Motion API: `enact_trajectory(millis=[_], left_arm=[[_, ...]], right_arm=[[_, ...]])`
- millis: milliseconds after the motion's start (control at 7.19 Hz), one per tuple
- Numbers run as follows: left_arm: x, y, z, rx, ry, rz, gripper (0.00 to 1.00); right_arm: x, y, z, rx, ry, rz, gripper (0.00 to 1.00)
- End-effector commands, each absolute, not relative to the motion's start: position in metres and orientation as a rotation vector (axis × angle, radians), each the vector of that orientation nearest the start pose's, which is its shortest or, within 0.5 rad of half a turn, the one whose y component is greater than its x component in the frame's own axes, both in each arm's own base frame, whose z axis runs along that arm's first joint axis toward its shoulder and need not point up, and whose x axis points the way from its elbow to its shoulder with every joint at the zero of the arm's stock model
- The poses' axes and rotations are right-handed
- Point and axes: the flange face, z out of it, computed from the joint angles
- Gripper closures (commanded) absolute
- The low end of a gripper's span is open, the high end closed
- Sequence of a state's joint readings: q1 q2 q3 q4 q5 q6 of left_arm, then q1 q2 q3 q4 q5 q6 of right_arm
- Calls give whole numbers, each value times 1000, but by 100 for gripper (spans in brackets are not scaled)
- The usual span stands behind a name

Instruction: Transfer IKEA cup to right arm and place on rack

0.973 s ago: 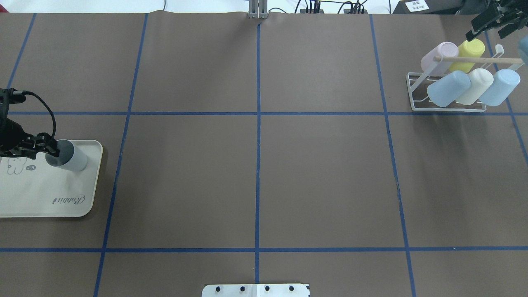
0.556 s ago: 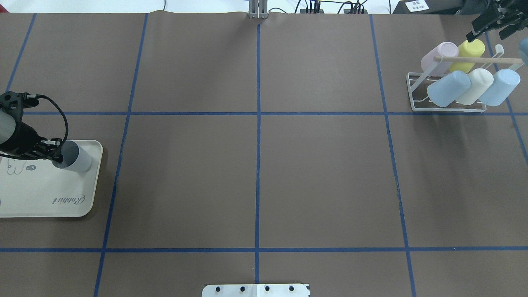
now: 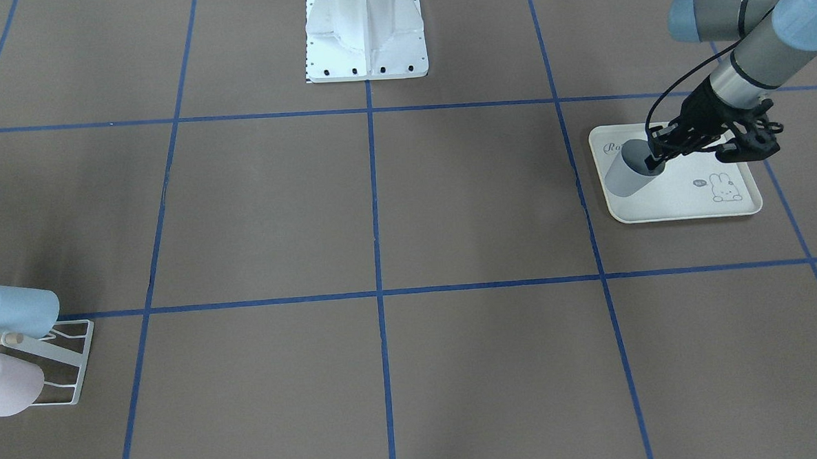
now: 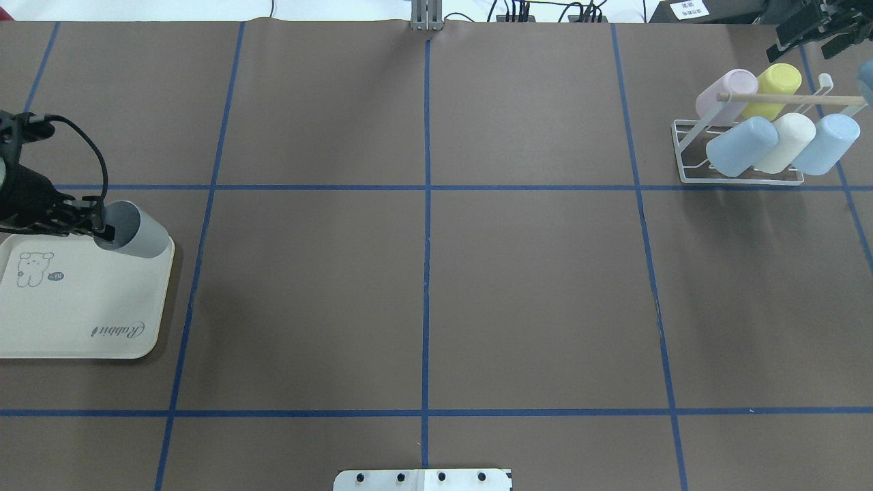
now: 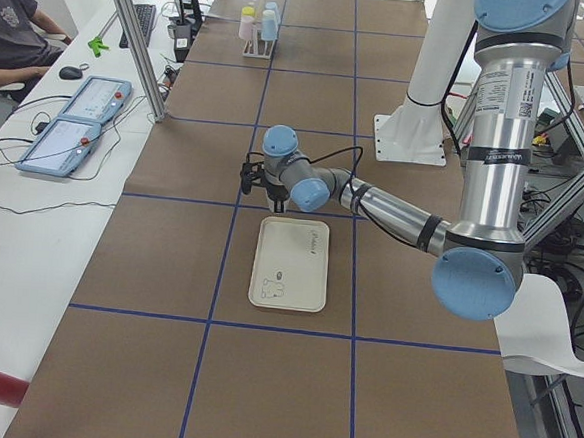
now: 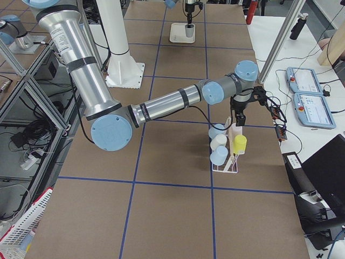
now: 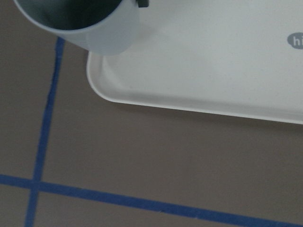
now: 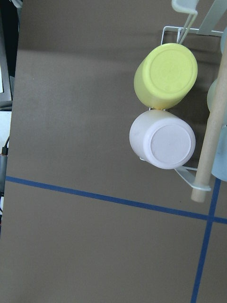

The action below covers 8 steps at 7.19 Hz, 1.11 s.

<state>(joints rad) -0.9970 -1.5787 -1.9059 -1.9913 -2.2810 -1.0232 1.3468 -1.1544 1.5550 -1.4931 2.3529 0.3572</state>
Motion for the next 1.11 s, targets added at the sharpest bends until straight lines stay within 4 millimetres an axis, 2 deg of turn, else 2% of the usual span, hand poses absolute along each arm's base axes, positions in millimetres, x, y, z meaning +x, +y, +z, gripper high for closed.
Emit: enact_trajectory(millis=[0, 139, 278, 417, 556, 695, 973], left_arm=[[194, -465, 371, 66, 1068, -235, 100], [202, -477, 331, 47, 1126, -319, 100], [216, -490, 282, 3, 1200, -417, 100], [233, -490, 247, -50, 1251, -469, 100], [252, -484, 219, -94, 1288, -487, 100], [275, -473, 186, -143, 1329, -481, 100], [290, -453, 163, -199, 1430, -473, 100]], right_arm=[[-119, -634, 375, 219, -901, -51, 1], [-153, -617, 348, 210, -935, -49, 1], [-174, -604, 326, 226, -994, -9, 2], [-209, -590, 307, 247, -1089, 40, 2], [-235, -575, 292, 273, -1183, 78, 4], [-259, -555, 268, 265, -1292, 96, 5], [-273, -521, 238, 248, -1528, 124, 10]])
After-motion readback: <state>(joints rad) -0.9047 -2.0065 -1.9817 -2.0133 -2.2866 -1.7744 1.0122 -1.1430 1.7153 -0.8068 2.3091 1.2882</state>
